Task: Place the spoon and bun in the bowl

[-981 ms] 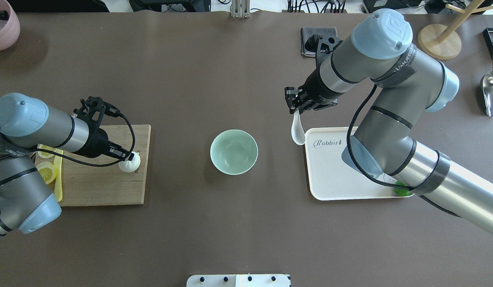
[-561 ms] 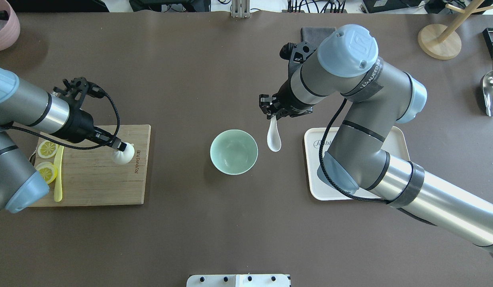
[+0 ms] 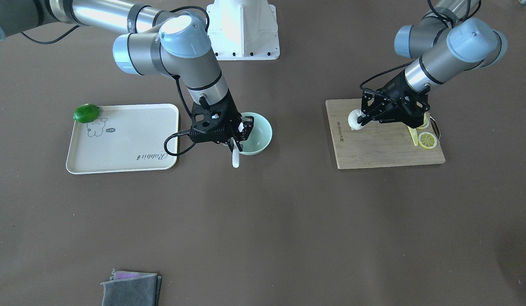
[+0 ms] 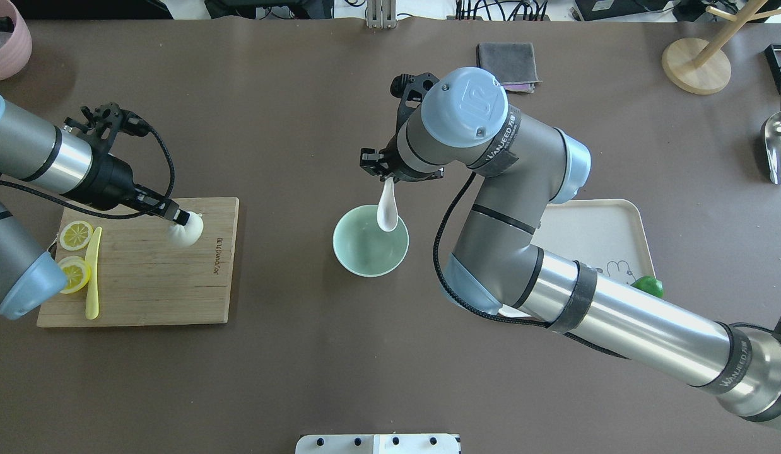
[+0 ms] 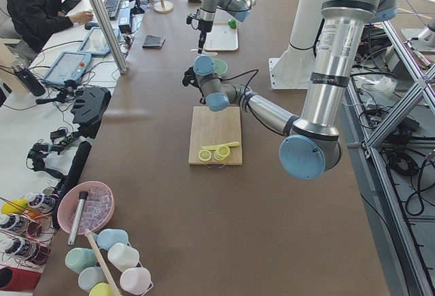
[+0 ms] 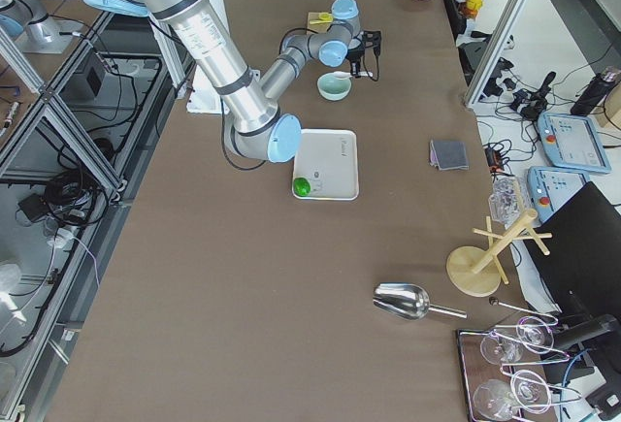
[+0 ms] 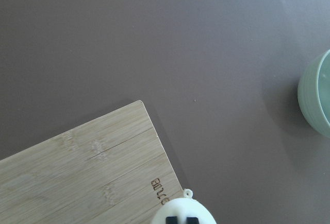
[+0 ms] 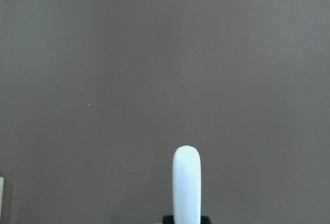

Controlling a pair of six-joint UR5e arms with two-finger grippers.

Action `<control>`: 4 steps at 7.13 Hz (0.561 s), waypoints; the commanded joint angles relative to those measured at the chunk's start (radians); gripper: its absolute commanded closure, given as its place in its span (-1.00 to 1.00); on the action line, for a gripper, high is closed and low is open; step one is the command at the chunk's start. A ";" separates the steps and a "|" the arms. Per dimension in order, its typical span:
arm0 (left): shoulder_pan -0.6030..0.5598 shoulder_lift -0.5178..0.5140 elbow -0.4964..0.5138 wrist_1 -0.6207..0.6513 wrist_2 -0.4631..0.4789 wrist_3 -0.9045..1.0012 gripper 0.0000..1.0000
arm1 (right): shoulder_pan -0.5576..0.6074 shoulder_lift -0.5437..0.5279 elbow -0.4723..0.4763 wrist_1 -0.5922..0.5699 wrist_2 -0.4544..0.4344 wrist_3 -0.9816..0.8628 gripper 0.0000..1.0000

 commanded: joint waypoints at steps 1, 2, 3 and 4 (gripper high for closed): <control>-0.006 -0.005 0.012 0.001 -0.006 0.001 1.00 | -0.041 0.045 -0.075 0.026 -0.090 0.011 1.00; -0.009 -0.008 0.012 0.001 -0.006 0.001 1.00 | -0.066 0.044 -0.077 0.029 -0.096 0.021 1.00; -0.013 -0.011 0.015 0.001 -0.006 0.000 1.00 | -0.077 0.038 -0.079 0.029 -0.096 0.025 1.00; -0.021 -0.028 0.028 0.003 -0.006 -0.002 1.00 | -0.086 0.038 -0.079 0.027 -0.096 0.026 1.00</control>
